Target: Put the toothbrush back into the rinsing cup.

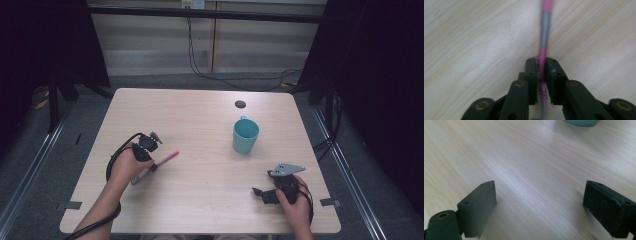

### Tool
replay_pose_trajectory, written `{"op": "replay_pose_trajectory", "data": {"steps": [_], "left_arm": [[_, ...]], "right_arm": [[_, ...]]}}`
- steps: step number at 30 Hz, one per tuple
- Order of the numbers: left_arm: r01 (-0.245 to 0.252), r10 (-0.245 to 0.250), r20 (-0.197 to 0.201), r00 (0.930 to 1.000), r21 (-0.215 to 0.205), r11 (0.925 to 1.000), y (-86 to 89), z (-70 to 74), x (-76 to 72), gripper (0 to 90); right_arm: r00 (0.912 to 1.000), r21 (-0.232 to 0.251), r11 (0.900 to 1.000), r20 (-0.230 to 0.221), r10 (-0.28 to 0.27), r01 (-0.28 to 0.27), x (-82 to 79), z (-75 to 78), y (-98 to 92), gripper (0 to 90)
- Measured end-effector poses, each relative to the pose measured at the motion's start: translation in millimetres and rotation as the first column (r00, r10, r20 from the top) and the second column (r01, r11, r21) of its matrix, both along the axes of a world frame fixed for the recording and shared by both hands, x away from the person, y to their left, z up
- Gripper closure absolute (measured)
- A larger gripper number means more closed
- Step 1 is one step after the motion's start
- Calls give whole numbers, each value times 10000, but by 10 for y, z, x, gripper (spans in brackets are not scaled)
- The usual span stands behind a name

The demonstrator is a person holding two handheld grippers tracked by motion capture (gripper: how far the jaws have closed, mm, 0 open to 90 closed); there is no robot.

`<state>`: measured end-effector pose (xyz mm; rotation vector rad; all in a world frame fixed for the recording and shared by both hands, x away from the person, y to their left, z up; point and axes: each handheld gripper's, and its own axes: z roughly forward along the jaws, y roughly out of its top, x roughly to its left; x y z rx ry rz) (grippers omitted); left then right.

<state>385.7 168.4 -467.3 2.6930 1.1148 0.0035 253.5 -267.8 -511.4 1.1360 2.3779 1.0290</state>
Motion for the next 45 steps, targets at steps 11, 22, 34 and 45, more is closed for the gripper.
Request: {"op": "replay_pose_trajectory", "data": {"steps": [11,22,34,45], "left_arm": [[252,-252,51,9997,-54,9997,13,0,0,816],[363,-366,-41,9993,-560,9978,68,-10,-24,820],[625,-631,-67,9980,-709,9955,63,143,-61,820],[1033,-1043,-142,9944,-573,9930,-24,238,-110,820]], "right_arm": [[10000,-24,10000,-10,-15,15,-3,1,3,105],[10000,-88,9999,21,-77,77,-4,1,11,100],[9999,-47,9999,-36,-107,107,2,1,17,95],[9995,-255,9996,-293,-152,144,20,43,27,137]]}}
